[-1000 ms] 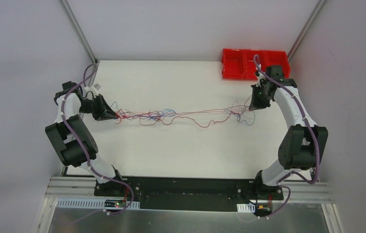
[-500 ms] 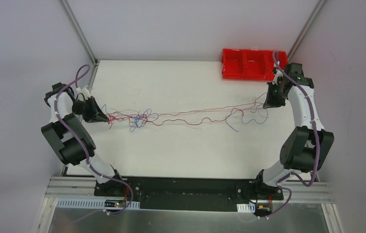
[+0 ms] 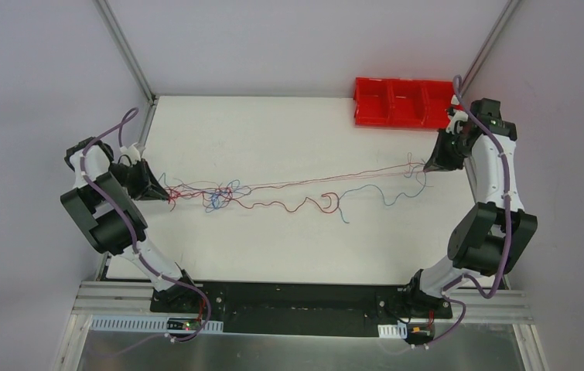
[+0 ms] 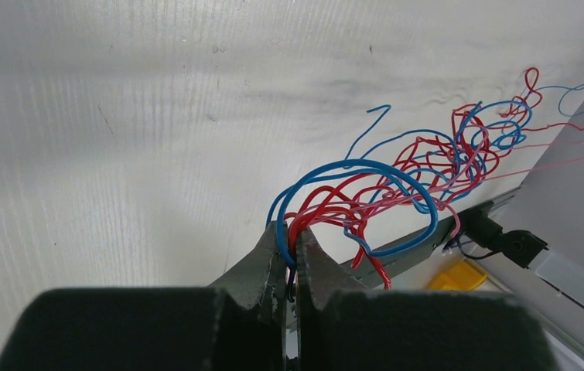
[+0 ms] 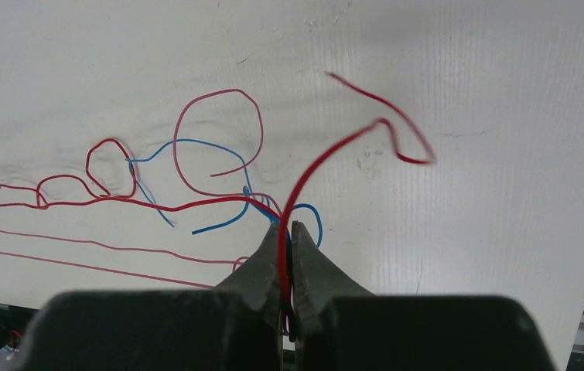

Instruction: Untangle the cables

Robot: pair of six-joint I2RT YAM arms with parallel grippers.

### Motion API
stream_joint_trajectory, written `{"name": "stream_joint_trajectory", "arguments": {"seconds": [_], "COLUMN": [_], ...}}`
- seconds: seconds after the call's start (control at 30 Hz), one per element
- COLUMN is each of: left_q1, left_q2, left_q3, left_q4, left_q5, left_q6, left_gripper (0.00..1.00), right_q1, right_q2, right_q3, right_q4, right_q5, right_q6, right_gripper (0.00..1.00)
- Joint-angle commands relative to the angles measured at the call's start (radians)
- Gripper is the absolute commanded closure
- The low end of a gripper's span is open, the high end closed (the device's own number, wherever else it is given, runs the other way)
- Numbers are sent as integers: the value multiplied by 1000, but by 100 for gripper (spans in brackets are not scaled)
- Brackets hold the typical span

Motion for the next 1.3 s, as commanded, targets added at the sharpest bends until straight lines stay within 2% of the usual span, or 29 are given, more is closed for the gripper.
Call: {"name": "stream_joint_trajectory", "arguments": {"seconds": [0.0, 0.3, 0.47, 0.53, 0.63, 0.7, 0.77, 0.8, 0.83, 0.9, 0.97, 1.03, 1.27], "left_q1": [42, -55, -127, -179, -229, -233, -233, -232, -229, -216, -199, -184, -181], "left_q2": [11, -70, -109, -113, -99, -80, -52, -38, -26, -9, 4, 16, 34], "left_q3": [68, 199, 222, 181, 121, 90, 73, 67, 59, 44, 30, 19, 1], "left_q4": [49, -123, -134, -117, -5, 62, 102, 111, 114, 119, 124, 130, 141], "left_q5": [-58, 201, 211, 199, 192, 187, 147, 119, 97, 69, 60, 61, 75], "left_q6": [109, 105, 85, 70, -43, -147, -212, -232, -246, -265, -272, -274, -256], "left_gripper": [100, 100, 100, 100, 100, 100, 100, 100, 100, 100, 100, 95, 92], "right_q1": [-66, -11, 36, 104, 223, 279, 297, 296, 296, 293, 290, 290, 311], "right_q2": [-27, -31, -22, -4, 41, 86, 152, 189, 222, 250, 227, 184, 148], "right_q3": [104, 301, 339, 302, 236, 215, 238, 267, 302, 334, 282, 208, -11], "right_q4": [19, -105, -133, -122, -27, 42, 65, 50, 17, -38, -38, -16, 26], "right_q5": [85, -138, -191, -182, -107, -20, 24, 37, 45, 46, 37, 17, -156], "right_q6": [-44, 44, 67, 89, 162, 197, 226, 234, 232, 217, 193, 174, 148], "right_gripper": [100, 100, 100, 100, 100, 81, 44, 31, 25, 22, 20, 20, 32]}}
